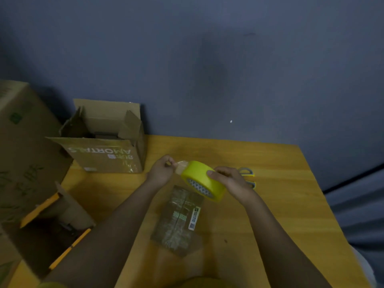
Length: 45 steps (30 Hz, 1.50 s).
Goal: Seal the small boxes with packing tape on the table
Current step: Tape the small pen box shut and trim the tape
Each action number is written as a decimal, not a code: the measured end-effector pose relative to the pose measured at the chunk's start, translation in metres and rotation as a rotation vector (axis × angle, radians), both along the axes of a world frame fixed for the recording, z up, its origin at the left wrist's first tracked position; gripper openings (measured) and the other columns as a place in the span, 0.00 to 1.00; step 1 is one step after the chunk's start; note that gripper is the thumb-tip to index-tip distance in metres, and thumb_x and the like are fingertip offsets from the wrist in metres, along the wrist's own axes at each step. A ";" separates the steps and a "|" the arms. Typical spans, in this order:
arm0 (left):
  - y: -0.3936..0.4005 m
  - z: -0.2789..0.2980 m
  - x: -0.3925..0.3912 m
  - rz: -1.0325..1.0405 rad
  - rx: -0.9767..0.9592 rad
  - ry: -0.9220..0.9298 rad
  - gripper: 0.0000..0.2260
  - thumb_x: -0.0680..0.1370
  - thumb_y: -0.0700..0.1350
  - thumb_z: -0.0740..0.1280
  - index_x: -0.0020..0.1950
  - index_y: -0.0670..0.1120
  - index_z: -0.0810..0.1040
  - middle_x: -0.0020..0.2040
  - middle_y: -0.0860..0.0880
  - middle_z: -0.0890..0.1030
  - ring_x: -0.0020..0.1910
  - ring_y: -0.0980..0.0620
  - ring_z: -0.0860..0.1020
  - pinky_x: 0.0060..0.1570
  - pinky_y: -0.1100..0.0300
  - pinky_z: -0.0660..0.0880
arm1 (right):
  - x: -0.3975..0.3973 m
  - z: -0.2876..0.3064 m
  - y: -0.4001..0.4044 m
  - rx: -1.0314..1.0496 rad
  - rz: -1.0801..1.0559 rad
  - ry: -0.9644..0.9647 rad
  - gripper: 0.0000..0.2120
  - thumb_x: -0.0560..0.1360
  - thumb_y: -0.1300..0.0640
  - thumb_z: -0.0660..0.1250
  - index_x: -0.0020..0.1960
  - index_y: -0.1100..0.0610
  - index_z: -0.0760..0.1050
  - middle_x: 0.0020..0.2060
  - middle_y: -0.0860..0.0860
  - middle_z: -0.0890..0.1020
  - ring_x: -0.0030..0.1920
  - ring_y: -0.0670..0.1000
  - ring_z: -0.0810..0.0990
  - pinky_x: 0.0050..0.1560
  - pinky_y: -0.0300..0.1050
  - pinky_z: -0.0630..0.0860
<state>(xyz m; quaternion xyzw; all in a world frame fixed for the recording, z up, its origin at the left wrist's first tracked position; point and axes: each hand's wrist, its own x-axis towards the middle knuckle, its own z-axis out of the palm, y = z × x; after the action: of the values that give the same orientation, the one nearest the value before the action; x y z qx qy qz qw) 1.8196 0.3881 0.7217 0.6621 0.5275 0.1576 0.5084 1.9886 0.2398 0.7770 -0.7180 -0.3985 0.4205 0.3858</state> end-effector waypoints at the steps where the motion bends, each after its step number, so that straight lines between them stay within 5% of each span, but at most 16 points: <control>1: 0.001 0.004 0.000 0.006 0.004 -0.004 0.10 0.78 0.44 0.65 0.36 0.50 0.71 0.34 0.51 0.75 0.35 0.50 0.72 0.48 0.52 0.67 | 0.001 0.002 -0.001 -0.011 0.039 -0.003 0.17 0.75 0.46 0.69 0.34 0.54 0.71 0.30 0.47 0.69 0.35 0.46 0.69 0.39 0.45 0.59; 9: 0.001 0.023 0.003 -0.079 0.073 0.021 0.10 0.80 0.45 0.62 0.38 0.51 0.70 0.35 0.51 0.75 0.35 0.50 0.71 0.42 0.56 0.66 | 0.003 0.006 0.005 0.056 0.025 0.017 0.12 0.78 0.46 0.65 0.46 0.55 0.77 0.40 0.51 0.76 0.42 0.48 0.74 0.44 0.46 0.65; 16: 0.007 0.016 -0.001 -0.142 0.222 0.070 0.18 0.67 0.69 0.55 0.37 0.55 0.70 0.38 0.53 0.81 0.42 0.50 0.78 0.54 0.47 0.73 | 0.006 0.009 0.003 0.138 -0.021 -0.016 0.15 0.77 0.44 0.65 0.38 0.53 0.74 0.32 0.47 0.73 0.35 0.47 0.73 0.38 0.44 0.65; 22: 0.002 0.018 0.003 -0.124 0.222 0.060 0.17 0.68 0.67 0.54 0.36 0.54 0.69 0.38 0.51 0.80 0.45 0.45 0.77 0.58 0.42 0.70 | 0.004 0.009 0.005 0.163 -0.036 -0.018 0.22 0.73 0.38 0.67 0.40 0.59 0.77 0.33 0.52 0.75 0.35 0.49 0.74 0.37 0.44 0.66; 26: -0.007 0.024 0.008 -0.092 0.295 0.137 0.12 0.80 0.53 0.60 0.38 0.52 0.68 0.36 0.53 0.73 0.49 0.41 0.75 0.52 0.48 0.70 | 0.000 0.011 0.006 0.157 -0.048 -0.016 0.21 0.73 0.39 0.66 0.40 0.58 0.77 0.33 0.51 0.76 0.34 0.47 0.74 0.36 0.42 0.67; 31: -0.008 0.020 0.006 -0.099 0.352 0.183 0.08 0.81 0.51 0.60 0.43 0.51 0.71 0.54 0.49 0.74 0.57 0.41 0.70 0.56 0.51 0.67 | -0.002 0.011 0.005 0.126 -0.046 -0.041 0.15 0.77 0.46 0.65 0.39 0.56 0.76 0.33 0.51 0.75 0.34 0.48 0.75 0.36 0.43 0.67; 34: -0.009 0.016 0.002 -0.112 0.371 0.140 0.12 0.81 0.49 0.61 0.37 0.53 0.67 0.43 0.50 0.75 0.50 0.41 0.74 0.48 0.49 0.70 | -0.005 0.013 0.006 0.101 -0.042 -0.072 0.15 0.77 0.46 0.65 0.40 0.56 0.77 0.34 0.51 0.77 0.35 0.49 0.76 0.35 0.41 0.68; 38: -0.014 0.011 -0.002 -0.121 0.340 0.151 0.12 0.81 0.50 0.60 0.38 0.51 0.66 0.34 0.52 0.73 0.41 0.43 0.75 0.41 0.52 0.70 | -0.004 0.014 0.005 0.083 -0.056 -0.136 0.23 0.77 0.44 0.65 0.46 0.66 0.78 0.42 0.65 0.80 0.42 0.61 0.80 0.38 0.45 0.70; 42: -0.020 0.007 -0.001 -0.150 0.343 0.157 0.11 0.82 0.49 0.58 0.40 0.51 0.65 0.33 0.52 0.71 0.40 0.42 0.75 0.38 0.53 0.67 | -0.007 0.017 0.010 0.001 -0.066 -0.193 0.18 0.77 0.41 0.64 0.48 0.57 0.79 0.47 0.54 0.82 0.49 0.54 0.81 0.47 0.45 0.73; 45: -0.014 0.008 -0.008 -0.116 0.304 0.123 0.11 0.82 0.48 0.58 0.40 0.51 0.64 0.32 0.51 0.70 0.37 0.42 0.73 0.35 0.54 0.64 | -0.007 0.015 0.011 -0.034 -0.037 -0.342 0.30 0.75 0.36 0.63 0.60 0.62 0.78 0.59 0.56 0.80 0.61 0.56 0.77 0.58 0.47 0.73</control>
<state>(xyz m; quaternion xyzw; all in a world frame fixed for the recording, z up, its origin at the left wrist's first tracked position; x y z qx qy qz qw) 1.8117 0.3737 0.7294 0.7692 0.4886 0.1653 0.3773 1.9817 0.2505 0.7924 -0.7927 -0.4379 0.2919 0.3076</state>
